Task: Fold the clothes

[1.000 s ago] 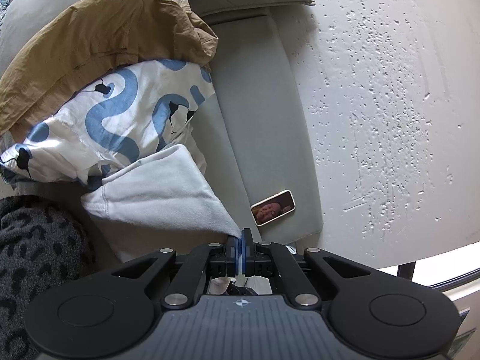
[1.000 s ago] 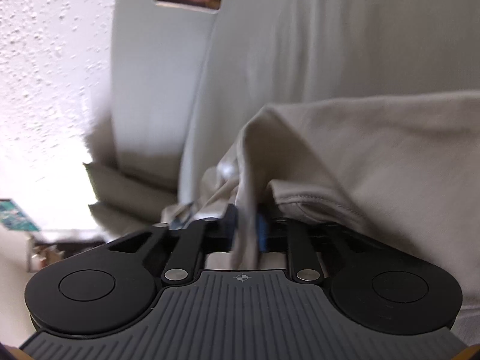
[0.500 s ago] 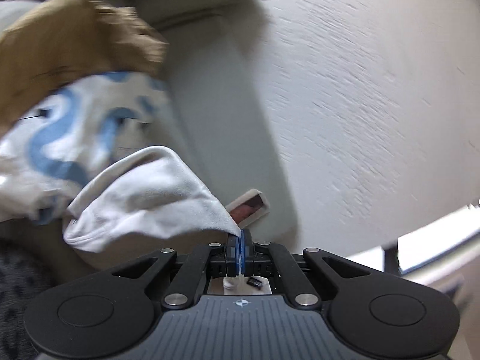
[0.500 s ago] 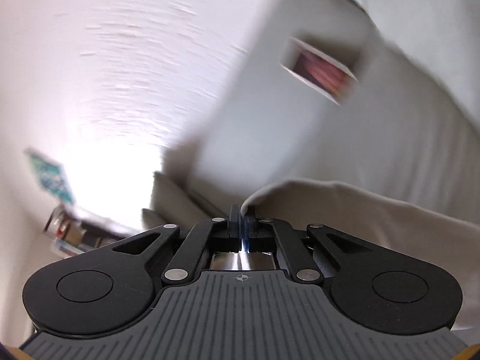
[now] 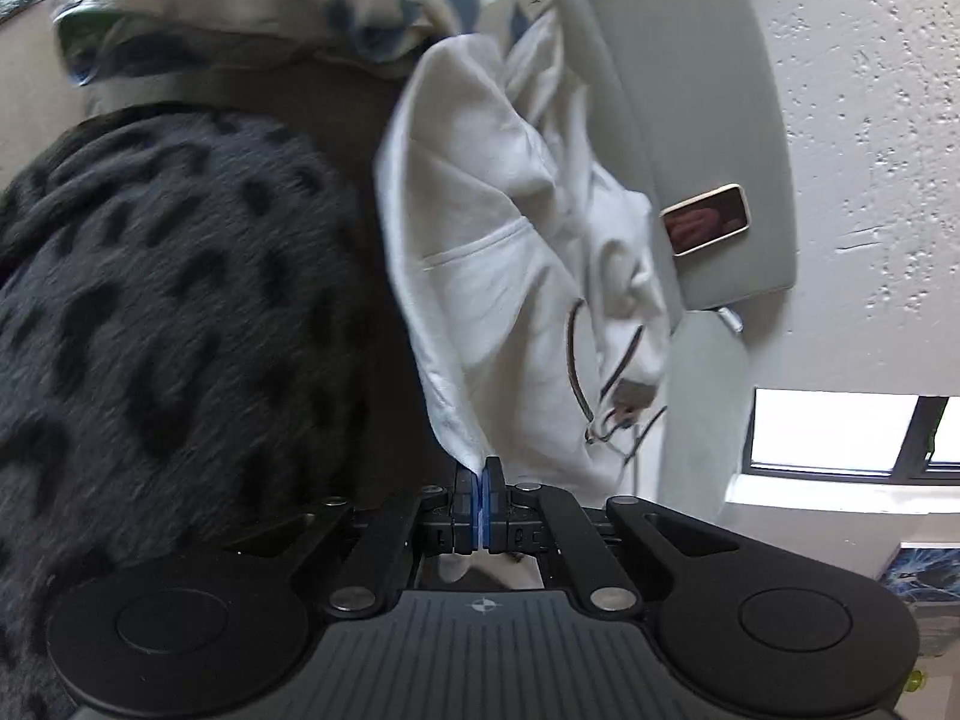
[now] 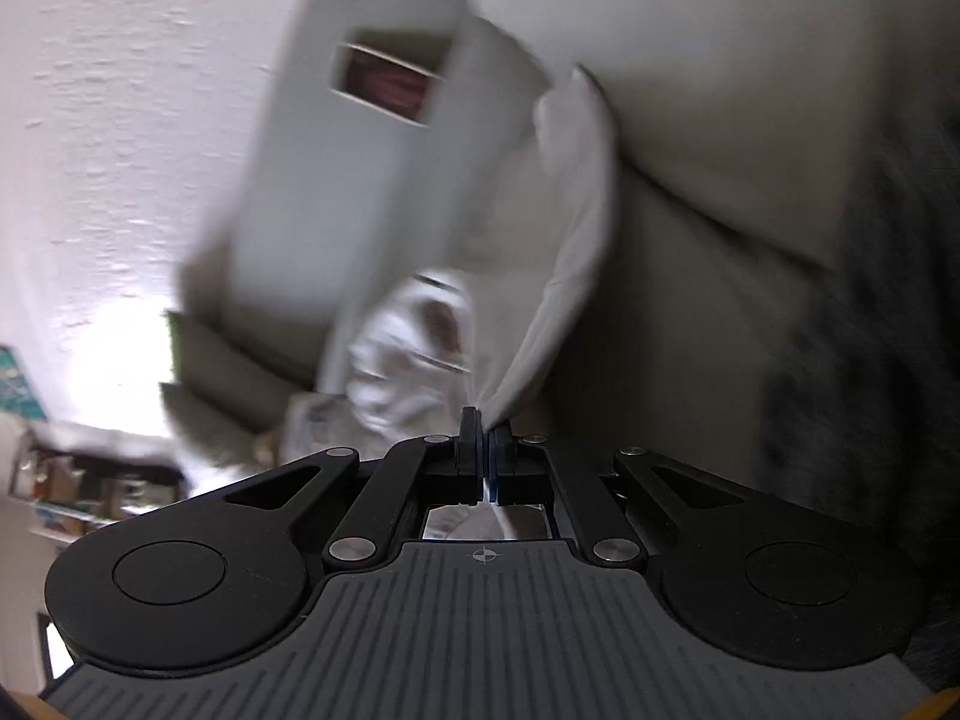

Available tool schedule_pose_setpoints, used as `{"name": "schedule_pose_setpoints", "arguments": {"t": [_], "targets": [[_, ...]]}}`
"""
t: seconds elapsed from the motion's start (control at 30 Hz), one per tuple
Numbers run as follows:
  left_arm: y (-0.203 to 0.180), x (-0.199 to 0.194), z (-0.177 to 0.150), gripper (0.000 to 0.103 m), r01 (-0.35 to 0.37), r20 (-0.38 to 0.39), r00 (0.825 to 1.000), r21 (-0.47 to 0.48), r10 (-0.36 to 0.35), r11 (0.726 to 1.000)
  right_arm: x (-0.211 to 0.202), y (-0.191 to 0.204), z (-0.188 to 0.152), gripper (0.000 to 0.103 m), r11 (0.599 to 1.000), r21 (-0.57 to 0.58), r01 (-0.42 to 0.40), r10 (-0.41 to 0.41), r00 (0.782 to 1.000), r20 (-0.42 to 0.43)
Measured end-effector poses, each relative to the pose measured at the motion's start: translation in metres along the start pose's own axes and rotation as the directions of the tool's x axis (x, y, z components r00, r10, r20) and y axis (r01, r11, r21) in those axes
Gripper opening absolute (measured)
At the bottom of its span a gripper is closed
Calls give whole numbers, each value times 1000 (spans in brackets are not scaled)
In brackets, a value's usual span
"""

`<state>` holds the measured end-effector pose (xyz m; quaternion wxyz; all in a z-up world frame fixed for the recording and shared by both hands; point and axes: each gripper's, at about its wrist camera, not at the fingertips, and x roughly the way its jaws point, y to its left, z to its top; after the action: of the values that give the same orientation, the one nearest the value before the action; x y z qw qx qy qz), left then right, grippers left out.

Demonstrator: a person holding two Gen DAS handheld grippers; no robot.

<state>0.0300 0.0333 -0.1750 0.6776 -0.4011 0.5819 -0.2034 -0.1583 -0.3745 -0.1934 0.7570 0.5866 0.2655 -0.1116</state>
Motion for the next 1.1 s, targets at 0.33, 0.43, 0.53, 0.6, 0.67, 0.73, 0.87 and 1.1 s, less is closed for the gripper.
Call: {"name": "schedule_pose_setpoints", "arguments": {"t": [0.33,0.43,0.53,0.6,0.67,0.73,0.87,1.1], "targets": [[-8,7,0,15,-74,38,997,25,73,997,2,20,3,2,997,-33,-67,67,998,2],[-9,7,-4,25,-63,59,996,8,63,998,0,16,5,2,996,2,-92,92,996,8],[-9,5,-6,32,-52,82,995,-13,53,999,-8,12,4,2,992,36,-118,118,993,15],[-11,5,-7,32,-72,89,993,-24,74,997,-12,12,4,2,990,51,-128,127,992,21],[-15,6,-11,33,-113,68,991,-55,117,992,-18,13,4,2,988,66,-142,139,990,36],[-19,10,-14,42,-143,37,989,-68,146,987,-23,16,7,2,985,69,-161,158,986,43],[-20,23,-19,45,-174,39,983,-110,179,979,-27,17,8,2,979,76,-187,184,982,45],[-5,38,-28,45,-138,29,988,-224,148,965,-32,13,10,2,968,115,-223,218,974,58]]}}
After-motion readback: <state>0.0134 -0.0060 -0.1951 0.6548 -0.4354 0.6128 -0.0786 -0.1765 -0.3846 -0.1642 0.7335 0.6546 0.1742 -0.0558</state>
